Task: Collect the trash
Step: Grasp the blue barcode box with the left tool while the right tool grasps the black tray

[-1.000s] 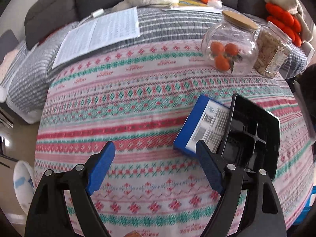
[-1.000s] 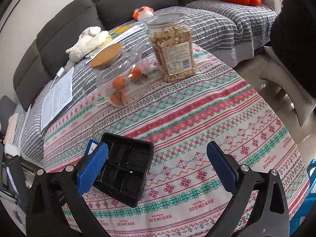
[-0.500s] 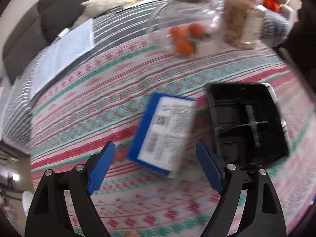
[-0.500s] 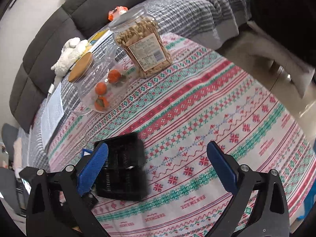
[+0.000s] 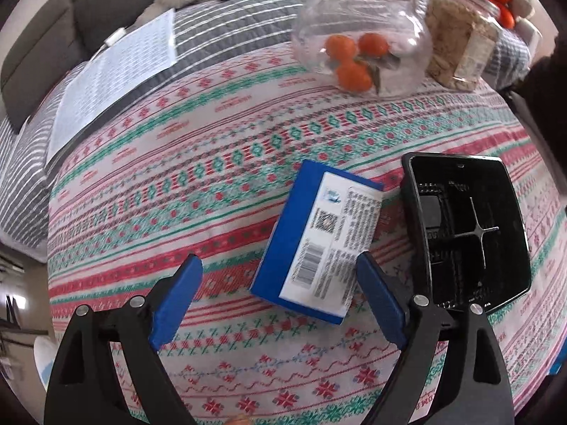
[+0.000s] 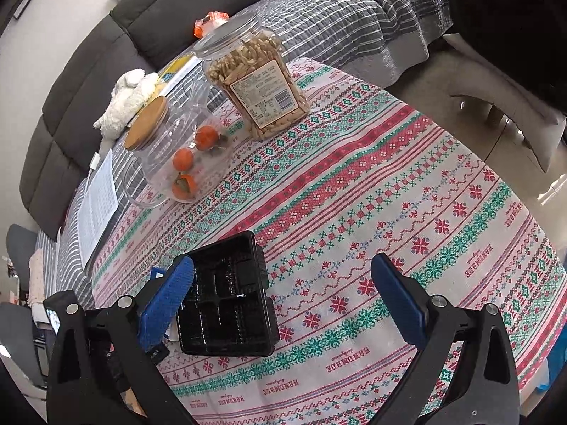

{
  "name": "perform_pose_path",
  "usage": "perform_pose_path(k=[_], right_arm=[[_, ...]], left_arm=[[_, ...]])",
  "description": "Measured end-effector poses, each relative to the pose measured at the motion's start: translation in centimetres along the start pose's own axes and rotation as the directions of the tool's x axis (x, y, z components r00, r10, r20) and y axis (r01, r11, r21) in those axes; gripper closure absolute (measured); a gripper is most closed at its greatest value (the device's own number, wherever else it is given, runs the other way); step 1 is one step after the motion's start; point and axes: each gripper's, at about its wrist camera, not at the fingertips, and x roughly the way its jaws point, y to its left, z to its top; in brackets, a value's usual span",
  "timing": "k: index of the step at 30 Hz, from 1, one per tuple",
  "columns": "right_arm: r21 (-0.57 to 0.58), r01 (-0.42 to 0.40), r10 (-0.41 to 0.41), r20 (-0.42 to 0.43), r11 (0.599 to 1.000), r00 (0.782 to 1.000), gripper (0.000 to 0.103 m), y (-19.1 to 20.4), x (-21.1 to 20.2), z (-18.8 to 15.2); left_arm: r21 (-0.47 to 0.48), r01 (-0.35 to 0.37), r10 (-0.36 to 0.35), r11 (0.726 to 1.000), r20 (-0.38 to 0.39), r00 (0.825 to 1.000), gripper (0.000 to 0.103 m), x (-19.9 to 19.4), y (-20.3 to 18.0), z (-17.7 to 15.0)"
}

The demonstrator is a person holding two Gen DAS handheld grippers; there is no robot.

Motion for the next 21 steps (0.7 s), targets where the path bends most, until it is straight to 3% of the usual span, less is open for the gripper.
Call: perform_pose_path(k=[6,10,13,14,21], right_arm=[[-0.006,0.015,-0.015,-0.007,1.0,1.0,0.007,-0.2,0.5,0.2],[-0.01,0.015,-0.016,-0.016,1.0,1.0,0.007,-0.2,0.8,0.2],[-0.015,0.007,-0.008,-0.025,1.0,1.0,0.007,-0.1,0.8,0.2],[-0.016,0.005,-0.005,-0.027,1.0,1.0,0.007,-0.1,0.8,0.2],[-0.014,-0.009,0.009,-0.042,1.0,0.999,0.007,0.0,1.0,0.1]], left_arm=[[0.036,0.017,-0.017,0.999,0.003,1.0,0.016,-0.1,-1.4,0.9],[0.078,-0.034,0.037,0.996,-0.032,0.999,0.016,1.3,-2.1,0.3],[0.015,0.04,-0.039,0.999,-0.063,0.997,0.019,1.9,-0.8,0.1],[-0.011,0.064,-0.065,0.998,-0.07,0.995,0.025,1.9,-0.2,0.1],[-0.105,0.042,-0.054,0.994,-0.117,0.992,0.022,2.5,3.2,-0.6]])
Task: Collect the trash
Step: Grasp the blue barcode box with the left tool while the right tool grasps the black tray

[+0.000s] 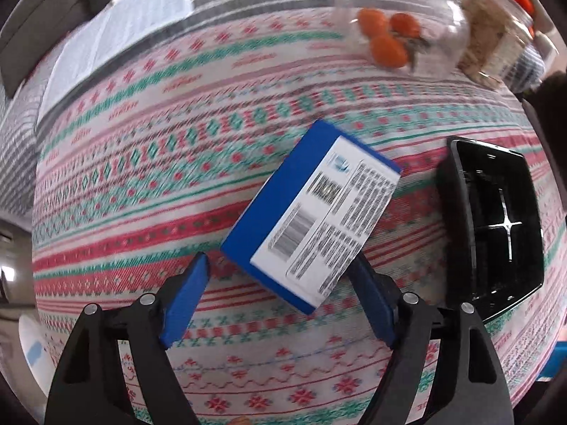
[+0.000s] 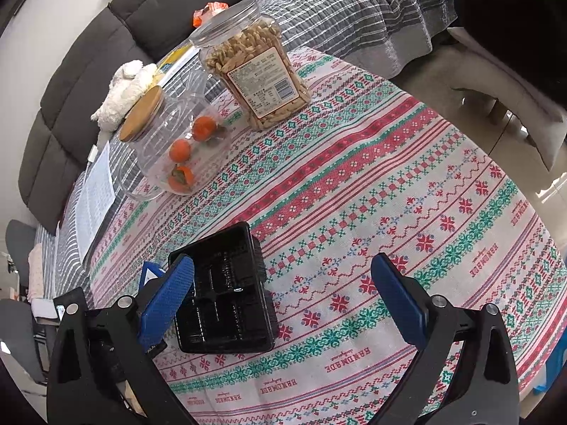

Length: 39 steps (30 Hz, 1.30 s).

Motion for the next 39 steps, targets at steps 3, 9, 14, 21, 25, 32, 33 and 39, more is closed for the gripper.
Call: perform_pose_path(k=[3,9,14,21,25,32,33,39], right_arm=[[-0.011,0.001,-0.001,-0.009,1.0,1.0,0.007,0.2,0.3,-0.1],[-0.035,0.022,-0.023,-0.03,0.999,0.999,0.007,0.6,1.2,-0.5],[-0.058,0.026,-0.03,-0.059,0.998,0.998,0.007,1.0,2.2,-0.8],[-0.162,0.021,-0.032,-0.066,0.987,0.997,0.013,2.7,3.1,-1.3],[-0.229,0.032,-0.054,-0.092,0.973,0.994,0.026,3.9,4.7,-1.9],[-0.241,0.037,-0.063,-0.098,0.97,0.993,0.061,3.5,6.4,-2.0],[-0.227,0.024,-0.049,-0.107,0.974,0.993,0.064,3.3,6.6,-2.0],[-0.205,0.018,-0.041,-0.11,0.979,0.993,0.092,2.4,7.1,-1.8]], left_arm=[[-0.009,0.003,-0.003,1.0,0.017,1.0,0.019,-0.2,0.2,0.3],[0.083,-0.042,0.033,0.996,0.106,0.994,0.015,-0.6,-1.7,1.5],[0.069,-0.046,0.038,0.997,0.108,0.993,0.033,-0.3,-1.6,1.2],[-0.088,0.009,0.004,0.996,0.147,0.989,0.04,-3.5,0.4,-0.9],[-0.127,0.065,-0.038,0.99,0.206,0.978,0.04,-6.6,1.0,-2.1],[-0.105,0.06,-0.031,0.993,0.252,0.967,0.039,-9.0,1.3,-3.5],[-0.105,0.055,-0.027,0.993,0.251,0.967,0.039,-9.0,1.6,-3.8],[-0.143,0.047,-0.011,0.989,0.242,0.97,0.039,-9.1,3.3,-4.5]])
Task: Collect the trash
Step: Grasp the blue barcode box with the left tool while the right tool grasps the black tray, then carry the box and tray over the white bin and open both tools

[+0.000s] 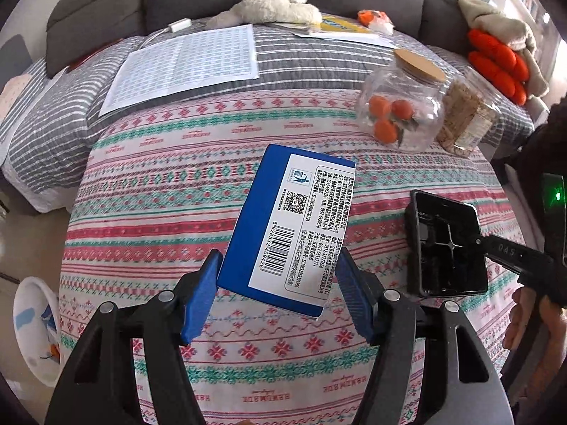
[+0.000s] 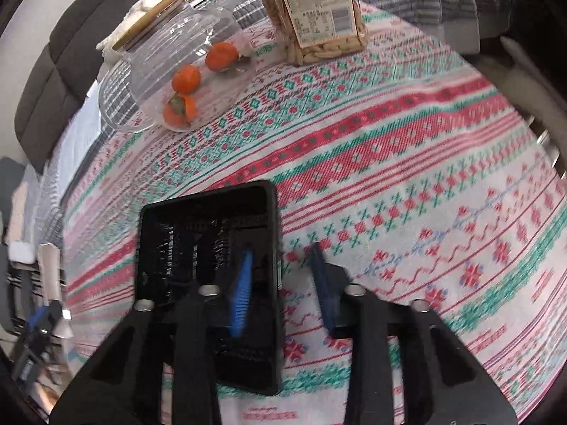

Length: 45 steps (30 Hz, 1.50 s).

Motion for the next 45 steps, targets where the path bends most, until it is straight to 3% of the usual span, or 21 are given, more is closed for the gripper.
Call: perform_pose_path(k=[2,24,34,45], right_arm=[[0.024,-0.028,0.028,-0.016,0.999,0.999,0.098,-0.3,0.2,-0.1],[-0.074,-0.104,0.11,0.085,0.992,0.99,0.098,5.1,-3.3,-1.1],[-0.11,-0.146,0.155,0.076,0.983,0.985,0.098,9.5,-3.2,-2.3],[-0.262,-0.234,0.255,0.049,0.936,0.966,0.098,18.7,-4.9,-5.8]], left_arm=[[-0.012,-0.001,0.001,1.0,0.007,1.0,0.039,-0.2,0.5,0.0],[-0.159,-0.056,0.075,0.986,0.119,0.99,0.039,-4.2,6.5,-0.5],[-0.232,-0.111,0.143,0.966,0.123,0.982,0.039,-6.2,13.2,-3.1],[-0.362,-0.142,0.198,0.921,0.124,0.972,0.039,-9.4,22.1,-6.1]])
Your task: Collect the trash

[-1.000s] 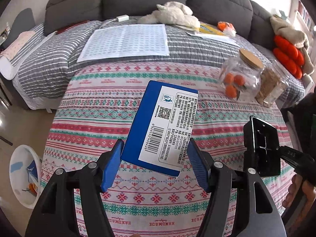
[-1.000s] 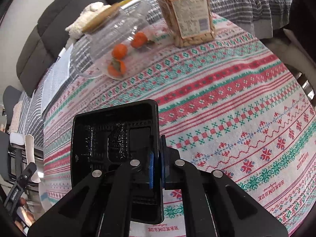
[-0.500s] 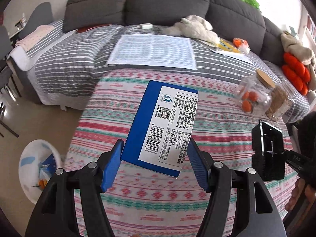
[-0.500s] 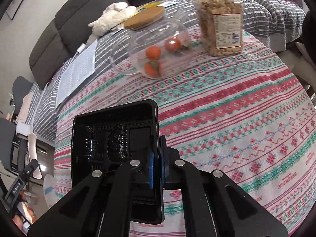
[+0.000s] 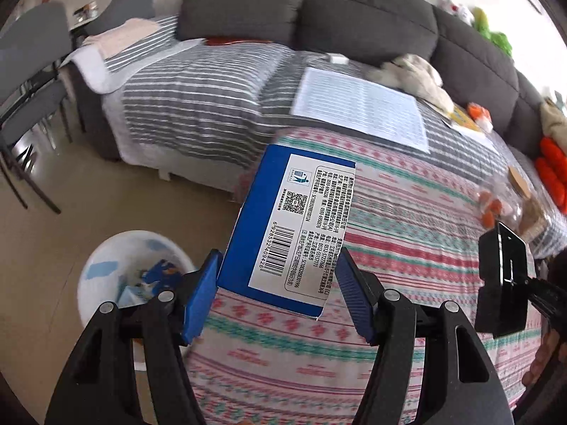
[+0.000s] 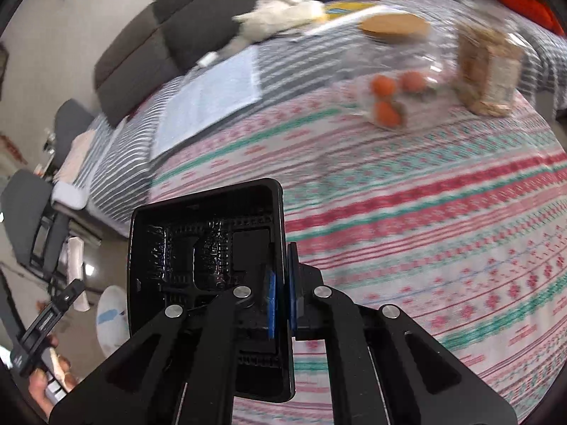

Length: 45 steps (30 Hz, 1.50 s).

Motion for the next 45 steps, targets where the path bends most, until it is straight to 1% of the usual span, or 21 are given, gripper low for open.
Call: perform_pose_path(k=[4,7,13,17,20,23,24,26,28,30,33,35,39,40,41,42,43,44,45], right_arm=[[-0.043,-0.065,0.065,-0.002,0.997,0.998,0.098,4.3,-0.3,-0.4],[-0.077,-0.109,0.108,-0.015,0.991,0.994,0.098,7.8,-0.1,-1.0],[-0.129,-0.177,0.171,-0.051,0.976,0.984,0.098,13.8,0.7,-2.3],[-0.153,-0.23,0.222,-0.07,0.961,0.972,0.098,18.1,1.5,-3.0],[-0.164,-0.256,0.244,-0.088,0.953,0.966,0.098,20.8,2.2,-3.5],[-0.178,-0.272,0.254,-0.114,0.946,0.96,0.098,23.5,3.5,-4.3],[-0.184,-0.271,0.252,-0.121,0.945,0.96,0.098,24.2,3.9,-4.5],[-0.192,-0.269,0.247,-0.129,0.944,0.96,0.098,25.1,4.5,-4.8],[-0.199,-0.267,0.242,-0.142,0.943,0.96,0.098,26.1,5.2,-5.2],[-0.207,-0.265,0.236,-0.153,0.942,0.96,0.098,26.8,5.9,-5.6],[-0.213,-0.266,0.23,-0.18,0.94,0.956,0.098,28.2,7.2,-6.5],[-0.22,-0.271,0.229,-0.198,0.937,0.953,0.098,29.2,7.9,-7.2],[-0.247,-0.282,0.225,-0.234,0.927,0.946,0.098,31.7,9.4,-9.1],[-0.251,-0.288,0.227,-0.245,0.924,0.943,0.097,32.3,9.8,-9.5],[-0.254,-0.291,0.226,-0.255,0.922,0.94,0.095,32.7,10.2,-9.7],[-0.258,-0.287,0.217,-0.266,0.923,0.939,0.088,33.3,10.7,-10.1],[-0.265,-0.284,0.212,-0.269,0.922,0.94,0.077,33.7,11.0,-10.4],[-0.274,-0.276,0.204,-0.264,0.921,0.943,0.071,34.0,11.1,-10.7],[-0.28,-0.267,0.199,-0.25,0.922,0.948,0.059,34.3,11.0,-10.8]], left_arm=[[-0.054,-0.007,0.007,0.999,0.009,1.0,0.039,-0.7,3.3,0.3],[-0.088,-0.026,0.028,0.996,0.011,1.0,0.039,-0.9,5.9,0.3],[-0.175,-0.066,0.065,0.982,-0.012,0.998,0.039,-1.0,11.3,0.2],[-0.22,-0.071,0.067,0.973,-0.029,0.997,0.039,-1.0,14.4,0.3],[-0.248,-0.076,0.064,0.966,-0.056,0.996,0.038,-0.4,16.1,0.2],[-0.253,-0.077,0.05,0.964,-0.108,0.993,0.037,0.7,17.1,0.0],[-0.257,-0.083,0.054,0.963,-0.119,0.991,0.032,0.7,17.3,-0.1],[-0.275,-0.069,0.035,0.959,-0.127,0.991,0.028,0.4,18.2,-0.1],[-0.3,-0.052,0.019,0.952,-0.112,0.994,0.027,-0.4,19.0,0.0],[-0.338,-0.054,0.028,0.94,-0.08,0.996,0.026,-1.5,20.3,0.1],[-0.412,-0.072,0.066,0.908,-0.028,0.997,0.026,-3.1,22.3,0.1],[-0.455,-0.078,0.087,0.887,0.0,0.996,0.026,-4.0,23.6,0.2],[-0.533,-0.063,0.11,0.844,0.056,0.992,0.026,-5.7,26.1,0.1],[-0.54,-0.067,0.12,0.839,0.064,0.991,0.026,-6.1,26.4,0.1],[-0.545,-0.071,0.13,0.835,0.07,0.989,0.026,-6.3,26.6,0.2],[-0.55,-0.079,0.146,0.832,0.079,0.986,0.026,-6.7,26.9,0.2],[-0.55,-0.086,0.158,0.83,0.085,0.984,0.026,-7.0,27.2,0.2],[-0.549,-0.092,0.168,0.831,0.09,0.982,0.025,-7.3,27.3,0.2],[-0.545,-0.095,0.177,0.833,0.099,0.979,0.025,-7.6,27.3,0.2]])
